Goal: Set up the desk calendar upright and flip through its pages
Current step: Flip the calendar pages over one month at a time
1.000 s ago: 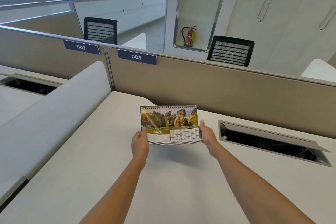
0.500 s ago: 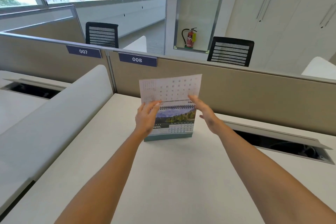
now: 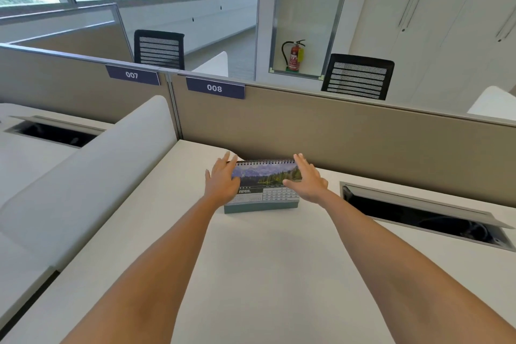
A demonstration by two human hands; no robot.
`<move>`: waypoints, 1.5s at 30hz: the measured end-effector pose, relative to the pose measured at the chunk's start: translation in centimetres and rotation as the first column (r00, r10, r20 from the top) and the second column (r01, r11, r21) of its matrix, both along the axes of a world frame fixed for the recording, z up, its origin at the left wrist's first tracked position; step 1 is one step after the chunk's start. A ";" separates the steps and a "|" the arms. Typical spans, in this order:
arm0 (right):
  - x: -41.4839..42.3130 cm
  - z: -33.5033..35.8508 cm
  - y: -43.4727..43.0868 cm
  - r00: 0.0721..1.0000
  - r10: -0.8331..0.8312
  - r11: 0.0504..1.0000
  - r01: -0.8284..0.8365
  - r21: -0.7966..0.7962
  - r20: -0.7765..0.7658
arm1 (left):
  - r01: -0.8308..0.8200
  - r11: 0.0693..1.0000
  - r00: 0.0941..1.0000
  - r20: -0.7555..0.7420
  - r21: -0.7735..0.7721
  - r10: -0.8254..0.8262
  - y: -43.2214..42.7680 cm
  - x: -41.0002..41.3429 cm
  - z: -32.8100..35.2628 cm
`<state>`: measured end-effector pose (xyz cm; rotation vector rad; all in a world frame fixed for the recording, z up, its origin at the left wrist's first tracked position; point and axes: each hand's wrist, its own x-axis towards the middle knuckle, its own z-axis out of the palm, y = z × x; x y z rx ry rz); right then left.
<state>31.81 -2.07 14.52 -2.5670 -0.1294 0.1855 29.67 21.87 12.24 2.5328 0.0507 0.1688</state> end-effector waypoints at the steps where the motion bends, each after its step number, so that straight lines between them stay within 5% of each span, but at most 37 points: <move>1: -0.2 -0.2 0.0 0.999 -0.027 0.999 0.026 0.020 0.023 | -0.048 0.994 0.999 0.019 -0.102 0.050 0.0 -0.1 -0.5; 5: -1.0 -1.9 -0.3 0.980 -0.186 0.951 0.198 0.236 -0.072 | -0.264 0.833 0.964 -0.159 -0.486 0.213 -0.2 -1.3 -2.4; 10: -1.5 -4.4 -0.7 0.922 -0.200 0.860 0.327 0.392 -0.330 | -0.283 0.742 0.938 -0.336 -0.608 0.083 -0.6 -3.0 -4.4; 27: -2.8 -4.8 0.3 0.914 -0.211 0.806 0.364 0.466 -0.348 | -0.228 0.727 0.968 -0.230 -0.647 0.099 -2.9 -4.3 -6.3; 45: -3.4 -5.0 -1.2 0.875 -0.260 0.722 0.458 0.519 -0.409 | -0.337 0.708 0.937 -0.297 -0.620 0.186 -2.3 -4.7 -6.1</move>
